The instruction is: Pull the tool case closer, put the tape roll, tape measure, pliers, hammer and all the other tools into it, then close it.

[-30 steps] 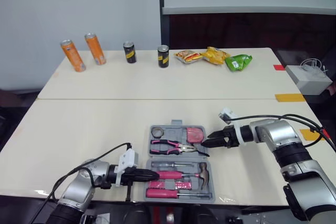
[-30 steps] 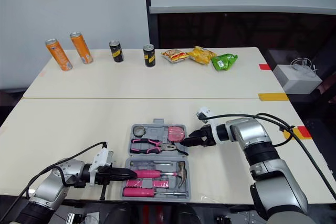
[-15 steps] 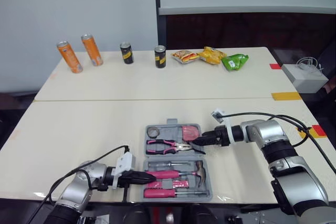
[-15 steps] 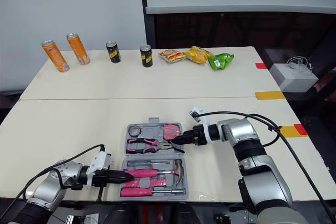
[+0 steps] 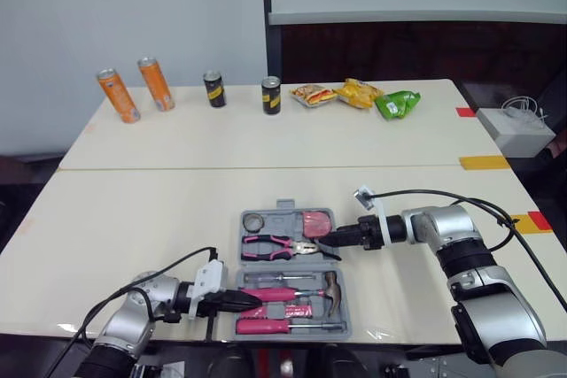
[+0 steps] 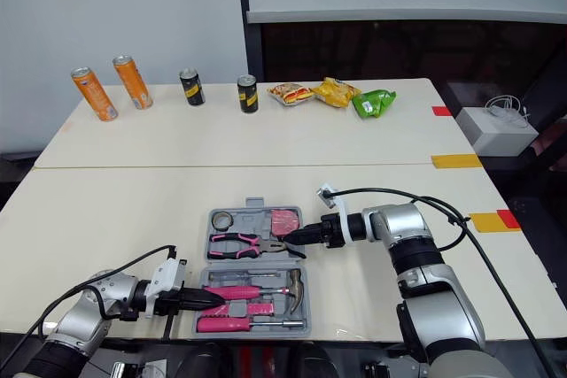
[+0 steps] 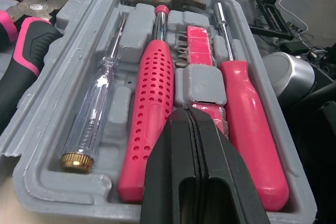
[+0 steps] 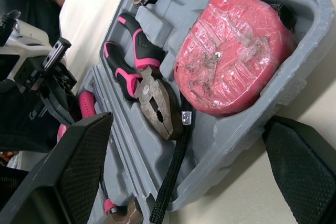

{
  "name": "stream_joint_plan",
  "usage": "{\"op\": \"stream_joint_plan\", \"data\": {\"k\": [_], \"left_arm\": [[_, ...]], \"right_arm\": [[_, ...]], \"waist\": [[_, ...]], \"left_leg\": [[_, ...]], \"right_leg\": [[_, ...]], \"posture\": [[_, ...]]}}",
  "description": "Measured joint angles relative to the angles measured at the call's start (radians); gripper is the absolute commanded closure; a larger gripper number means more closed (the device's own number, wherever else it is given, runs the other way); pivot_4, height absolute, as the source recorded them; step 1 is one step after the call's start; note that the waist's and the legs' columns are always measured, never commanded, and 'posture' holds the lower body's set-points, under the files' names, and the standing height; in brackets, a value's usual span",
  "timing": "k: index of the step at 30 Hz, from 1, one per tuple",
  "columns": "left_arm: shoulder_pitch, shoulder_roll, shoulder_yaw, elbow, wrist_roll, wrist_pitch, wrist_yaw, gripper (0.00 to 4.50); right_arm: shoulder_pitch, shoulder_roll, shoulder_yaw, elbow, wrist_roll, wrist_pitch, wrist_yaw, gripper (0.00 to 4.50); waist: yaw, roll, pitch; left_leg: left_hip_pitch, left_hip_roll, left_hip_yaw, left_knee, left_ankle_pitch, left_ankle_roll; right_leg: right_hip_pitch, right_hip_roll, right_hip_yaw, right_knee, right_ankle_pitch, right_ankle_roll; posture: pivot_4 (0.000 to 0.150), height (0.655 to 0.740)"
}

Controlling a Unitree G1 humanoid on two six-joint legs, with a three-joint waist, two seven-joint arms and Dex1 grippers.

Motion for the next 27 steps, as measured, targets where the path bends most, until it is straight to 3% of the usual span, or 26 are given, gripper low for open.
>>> {"op": "stream_joint_plan", "data": {"k": [20, 27], "left_arm": [[0.0, 0.008, -0.007, 0.019, -0.001, -0.035, -0.001, 4.48], [0.023, 0.025, 0.0, -0.019, -0.014, -0.015, 0.005, 4.48]], "right_arm": [[0.073, -0.012, -0.112, -0.135, 0.111, 0.064, 0.002, 0.0], [0.12, -0.032, -0.157, -0.261, 0.195, 0.13, 0.0, 0.0]], "waist": [[-0.001, 0.001, 0.0], [-0.001, 0.001, 0.0]], "left_leg": [[0.001, 0.0, 0.0, -0.001, 0.0, 0.0], [0.0, 0.0, 0.0, -0.002, 0.001, -0.001]], "right_leg": [[0.0, 0.0, 0.0, 0.0, 0.0, 0.0], [0.0, 0.0, 0.0, -0.002, 0.0, 0.0]], "posture": [[0.15, 0.74], [0.15, 0.74]]}}
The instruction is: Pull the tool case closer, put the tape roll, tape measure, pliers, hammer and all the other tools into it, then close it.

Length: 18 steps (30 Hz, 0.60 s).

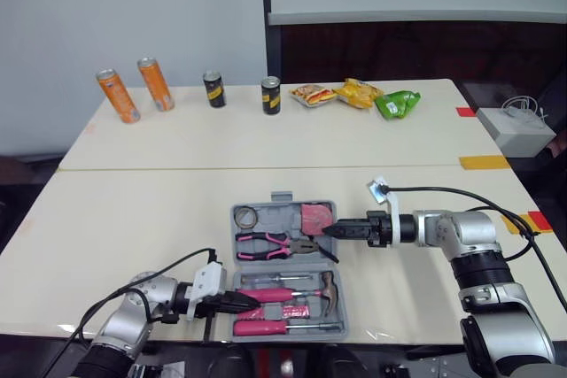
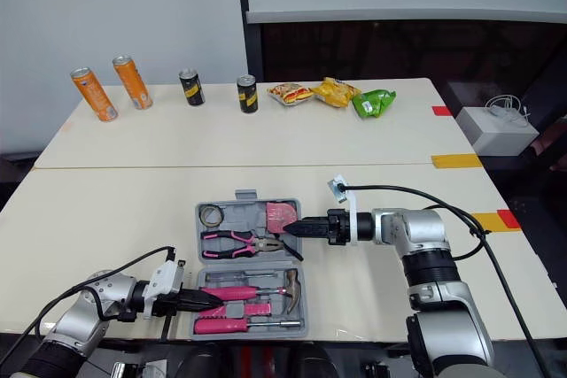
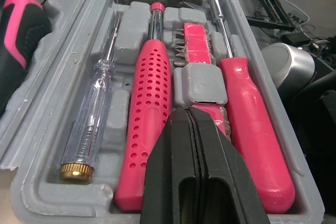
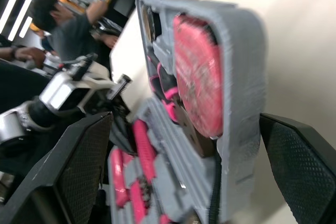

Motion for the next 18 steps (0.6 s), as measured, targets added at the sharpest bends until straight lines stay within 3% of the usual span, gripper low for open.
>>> {"op": "stream_joint_plan", "data": {"k": [4, 6, 9, 12, 14, 18], "left_arm": [[0.071, 0.014, 0.056, -0.131, -0.132, 0.052, -0.03, 4.48], [0.126, 0.099, 0.115, -0.288, -0.273, 0.154, -0.057, 4.48], [0.179, 0.299, 0.328, -0.498, -0.63, 0.455, -0.01, 4.48], [0.174, 0.446, 0.557, -0.524, -0.976, 0.727, 0.067, 4.48], [0.117, 0.45, 0.625, -0.482, -1.087, 0.815, 0.147, 4.48], [0.009, 0.321, 0.642, -0.447, -1.119, 0.839, 0.349, 4.48]], "right_arm": [[0.029, -0.013, -0.039, -0.087, 0.062, 0.048, -0.015, 0.0], [0.048, -0.024, -0.052, -0.146, 0.092, 0.078, -0.027, 0.0], [0.088, -0.061, -0.088, -0.244, 0.148, 0.135, -0.048, 0.0], [0.153, -0.106, -0.128, -0.362, 0.222, 0.197, -0.06, 0.0], [0.207, -0.135, -0.16, -0.445, 0.278, 0.24, -0.071, 0.0], [0.34, -0.202, -0.213, -0.637, 0.383, 0.291, -0.086, 0.0]], "waist": [[0.005, -0.001, 0.001], [0.007, -0.005, 0.004], [0.013, -0.005, 0.006], [0.027, 0.001, 0.008], [0.034, 0.003, 0.008], [0.043, 0.003, 0.008]], "left_leg": [[-0.003, 0.0, -0.001, 0.0, 0.0, 0.0], [-0.003, 0.001, -0.001, -0.001, 0.0, -0.001], [-0.003, 0.001, -0.001, -0.001, 0.001, -0.003], [-0.003, -0.001, 0.0, -0.001, 0.001, -0.003], [-0.003, -0.001, 0.0, -0.002, 0.001, -0.003], [-0.003, -0.001, 0.0, -0.003, 0.001, -0.002]], "right_leg": [[-0.002, 0.0, -0.001, -0.001, 0.0, 0.0], [-0.003, 0.001, -0.001, 0.0, 0.0, -0.001], [-0.004, 0.002, -0.001, 0.0, -0.001, -0.002], [-0.003, 0.002, 0.001, -0.003, -0.001, -0.002], [-0.002, 0.002, 0.002, -0.005, -0.001, -0.001], [-0.002, 0.002, 0.002, -0.01, 0.001, 0.002]], "posture": [[0.15, 0.74], [0.15, 0.74], [0.15, 0.74], [0.15, 0.74], [0.15, 0.74], [0.15, 0.74]]}}
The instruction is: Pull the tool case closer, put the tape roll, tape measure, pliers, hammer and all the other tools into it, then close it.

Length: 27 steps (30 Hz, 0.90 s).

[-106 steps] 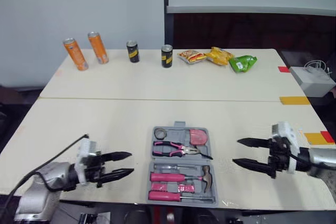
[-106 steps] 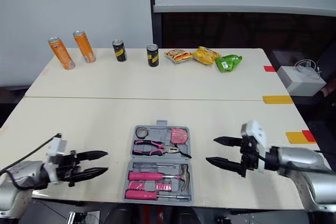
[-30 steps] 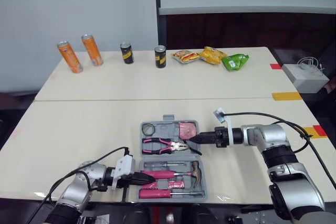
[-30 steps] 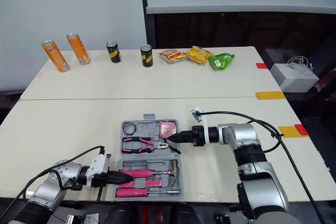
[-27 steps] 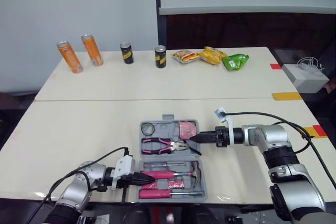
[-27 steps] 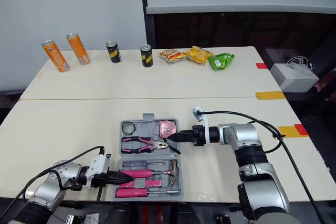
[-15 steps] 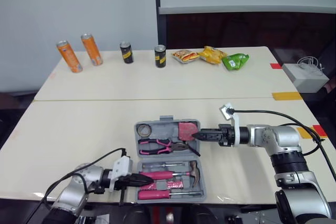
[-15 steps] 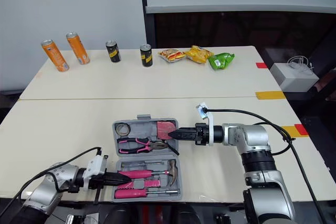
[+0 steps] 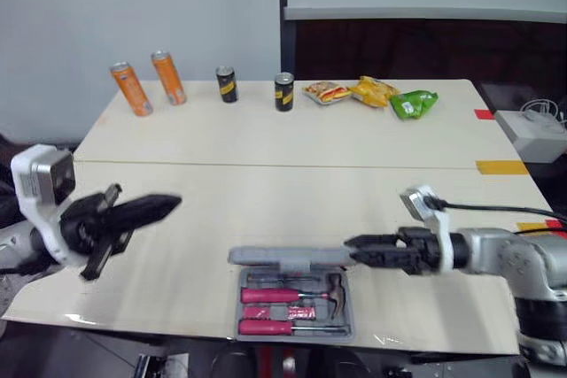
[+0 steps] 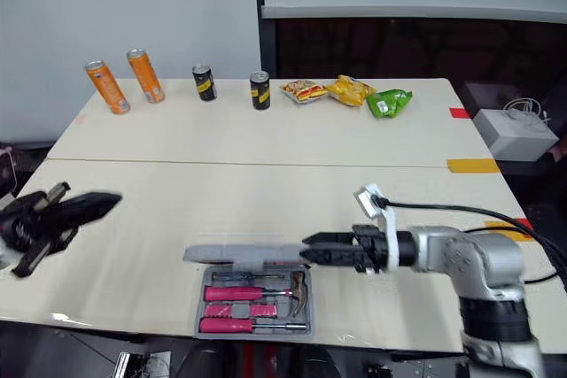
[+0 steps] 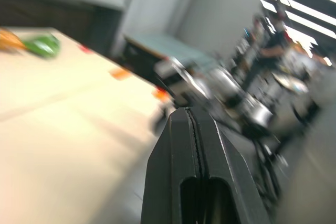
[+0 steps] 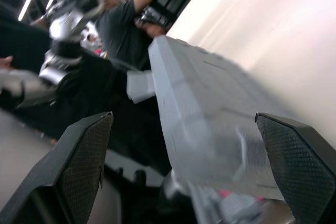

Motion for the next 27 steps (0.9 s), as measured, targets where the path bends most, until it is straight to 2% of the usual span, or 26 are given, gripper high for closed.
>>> {"op": "stream_joint_plan", "data": {"k": [4, 6, 10, 13, 18, 24, 27], "left_arm": [[-0.01, -0.152, -0.056, -0.063, 0.102, -0.035, 0.159, 4.48], [0.009, -0.214, -0.091, -0.112, 0.206, -0.078, 0.219, 4.48], [0.081, -0.257, -0.153, -0.137, 0.343, -0.136, 0.204, 4.48], [0.126, -0.263, -0.192, -0.136, 0.432, -0.173, 0.155, 3.66], [0.209, -0.245, -0.217, -0.117, 0.524, -0.231, 0.032, 2.03], [0.387, -0.159, -0.102, -0.031, 0.578, -0.267, -0.104, 0.03], [0.458, -0.145, -0.046, -0.007, 0.606, -0.291, -0.137, 0.03]], "right_arm": [[0.144, -0.03, -0.044, -0.149, 0.028, -0.085, -0.017, 0.0], [0.216, 0.012, -0.078, -0.223, -0.019, -0.256, -0.032, 0.0], [0.276, 0.09, -0.103, -0.283, -0.106, -0.506, -0.097, 0.0], [0.284, 0.098, -0.083, -0.27, -0.2, -0.674, -0.11, 0.0], [0.331, 0.081, -0.024, -0.115, -0.361, -0.989, -0.018, 0.0], [0.446, -0.013, -0.133, 0.075, -0.395, -1.212, 0.103, 0.0], [0.509, -0.04, -0.193, 0.12, -0.395, -1.265, 0.138, 0.0]], "waist": [[-0.004, -0.006, -0.003], [-0.009, -0.009, -0.005], [-0.023, -0.011, -0.005], [-0.022, -0.011, -0.005], [-0.022, -0.012, -0.006], [-0.029, -0.012, -0.006], [-0.032, -0.011, -0.006]], "left_leg": [[-0.004, 0.0, 0.0, 0.0, 0.0, 0.0], [-0.005, 0.001, -0.001, 0.0, 0.0, 0.0], [-0.004, 0.0, -0.001, 0.0, 0.0, 0.0], [0.0, 0.0, -0.001, 0.0, -0.001, 0.001], [0.001, -0.001, -0.001, 0.0, -0.001, 0.002], [-0.001, -0.001, -0.001, -0.001, -0.005, 0.009], [0.001, -0.001, -0.001, -0.001, -0.005, 0.009]], "right_leg": [[0.0, 0.0, 0.0, -0.004, 0.004, 0.007], [0.0, 0.0, -0.001, -0.005, 0.006, 0.01], [0.0, 0.0, -0.001, -0.005, 0.006, 0.01], [0.003, 0.0, 0.0, -0.006, 0.007, 0.009], [0.004, -0.001, 0.0, -0.009, 0.007, 0.009], [0.005, -0.001, -0.001, -0.012, 0.006, 0.01], [0.009, -0.001, -0.002, -0.015, 0.006, 0.01]], "posture": [[0.15, 0.74], [0.15, 0.74], [0.15, 0.74], [0.15, 0.74], [0.15, 0.74], [0.15, 0.74], [0.15, 0.74]]}}
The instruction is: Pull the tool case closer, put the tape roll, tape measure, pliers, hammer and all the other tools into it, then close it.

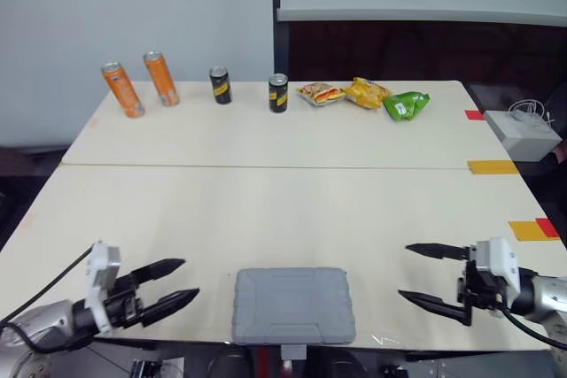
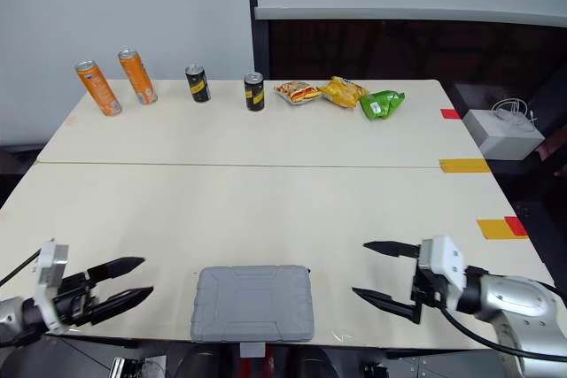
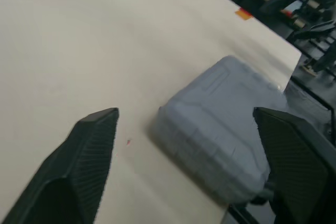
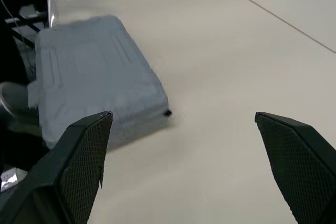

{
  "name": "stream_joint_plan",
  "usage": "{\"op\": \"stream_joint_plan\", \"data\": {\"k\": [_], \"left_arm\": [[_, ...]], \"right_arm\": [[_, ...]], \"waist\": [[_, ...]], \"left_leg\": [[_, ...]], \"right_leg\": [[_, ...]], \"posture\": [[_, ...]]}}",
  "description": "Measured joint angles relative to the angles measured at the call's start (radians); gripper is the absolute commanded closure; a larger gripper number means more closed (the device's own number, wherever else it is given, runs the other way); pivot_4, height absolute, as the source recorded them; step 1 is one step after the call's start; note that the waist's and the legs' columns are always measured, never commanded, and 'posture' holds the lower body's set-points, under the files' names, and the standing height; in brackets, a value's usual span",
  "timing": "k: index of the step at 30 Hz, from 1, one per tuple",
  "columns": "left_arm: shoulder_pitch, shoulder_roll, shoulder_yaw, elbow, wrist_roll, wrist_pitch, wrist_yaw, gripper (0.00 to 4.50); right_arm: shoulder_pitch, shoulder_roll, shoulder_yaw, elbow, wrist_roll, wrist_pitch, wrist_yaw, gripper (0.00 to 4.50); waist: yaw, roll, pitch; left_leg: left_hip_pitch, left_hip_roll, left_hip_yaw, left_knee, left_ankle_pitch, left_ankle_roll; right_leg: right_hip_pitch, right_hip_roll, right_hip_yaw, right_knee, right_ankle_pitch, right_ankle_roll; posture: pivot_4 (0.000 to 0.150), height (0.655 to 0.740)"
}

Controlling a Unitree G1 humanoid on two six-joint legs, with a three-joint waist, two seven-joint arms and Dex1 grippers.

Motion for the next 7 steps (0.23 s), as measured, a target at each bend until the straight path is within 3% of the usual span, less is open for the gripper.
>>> {"op": "stream_joint_plan", "data": {"k": [2, 7], "left_arm": [[0.023, 0.0, 0.02, 0.004, 0.023, -0.017, -0.014, 0.03], [0.088, 0.022, 0.072, 0.048, 0.074, -0.027, -0.014, 0.03]], "right_arm": [[0.022, -0.011, -0.024, 0.025, 0.0, -0.028, 0.02, 0.0], [0.085, -0.04, -0.079, 0.076, 0.002, -0.062, 0.052, 0.0]], "waist": [[-0.001, 0.002, 0.001], [0.0, 0.002, 0.001]], "left_leg": [[0.007, 0.0, 0.0, 0.0, 0.0, 0.0], [0.008, 0.0, 0.001, 0.0, 0.0, 0.001]], "right_leg": [[0.008, 0.0, -0.001, -0.004, 0.0, -0.001], [0.01, -0.001, 0.0, -0.005, 0.0, 0.001]], "posture": [[0.15, 0.74], [0.15, 0.74]]}}
